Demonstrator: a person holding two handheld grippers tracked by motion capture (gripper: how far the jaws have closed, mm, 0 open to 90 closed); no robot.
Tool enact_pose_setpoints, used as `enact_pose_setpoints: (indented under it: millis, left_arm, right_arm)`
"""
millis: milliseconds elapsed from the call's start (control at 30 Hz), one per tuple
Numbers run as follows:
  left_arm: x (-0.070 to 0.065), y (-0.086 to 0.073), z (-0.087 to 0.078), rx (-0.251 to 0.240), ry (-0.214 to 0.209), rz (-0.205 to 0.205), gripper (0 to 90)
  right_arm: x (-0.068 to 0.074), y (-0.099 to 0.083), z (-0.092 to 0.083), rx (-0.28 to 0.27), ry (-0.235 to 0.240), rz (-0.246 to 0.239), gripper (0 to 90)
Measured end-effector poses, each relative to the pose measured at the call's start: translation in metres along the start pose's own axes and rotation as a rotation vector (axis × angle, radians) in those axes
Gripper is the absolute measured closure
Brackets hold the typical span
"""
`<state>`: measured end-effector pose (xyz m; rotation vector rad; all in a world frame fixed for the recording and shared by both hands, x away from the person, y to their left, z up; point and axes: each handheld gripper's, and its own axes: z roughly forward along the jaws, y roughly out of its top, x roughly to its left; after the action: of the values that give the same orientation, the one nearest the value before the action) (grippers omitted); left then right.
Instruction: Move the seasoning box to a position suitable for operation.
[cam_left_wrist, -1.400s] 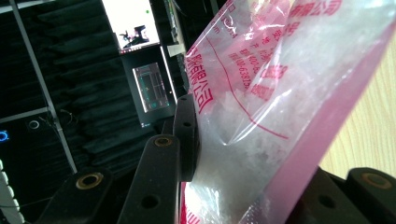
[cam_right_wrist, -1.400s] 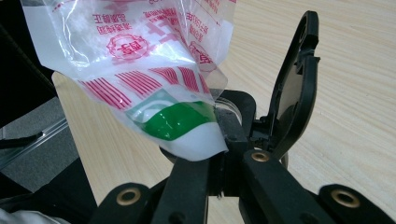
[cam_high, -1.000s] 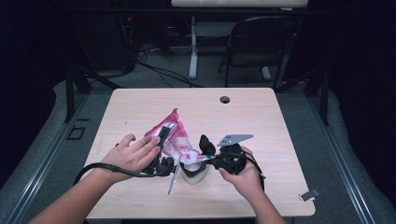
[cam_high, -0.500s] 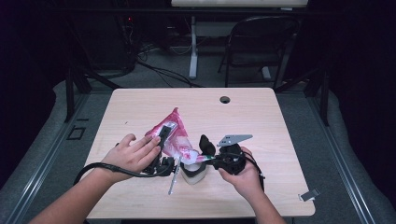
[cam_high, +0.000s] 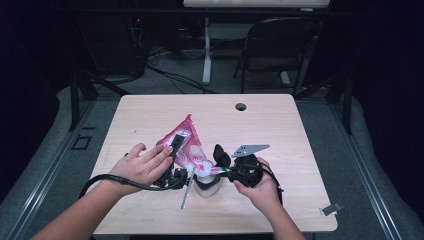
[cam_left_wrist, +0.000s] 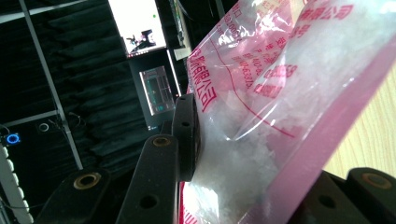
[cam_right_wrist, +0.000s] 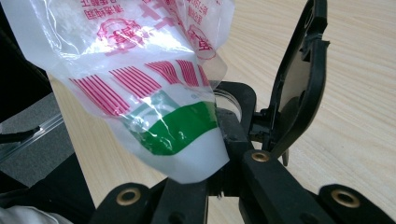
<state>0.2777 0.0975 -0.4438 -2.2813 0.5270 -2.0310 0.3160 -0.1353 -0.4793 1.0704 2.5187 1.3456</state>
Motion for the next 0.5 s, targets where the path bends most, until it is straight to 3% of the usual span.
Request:
enact_pose_setpoints:
  millis: [500]
  left_arm:
    - [-0.0029,-0.0005,0.0017,-0.006,-0.015,-0.001,74.0]
  right_arm:
    - [0.0002,0.0000,-0.0003,0.005,-0.009,-0.004,90.0]
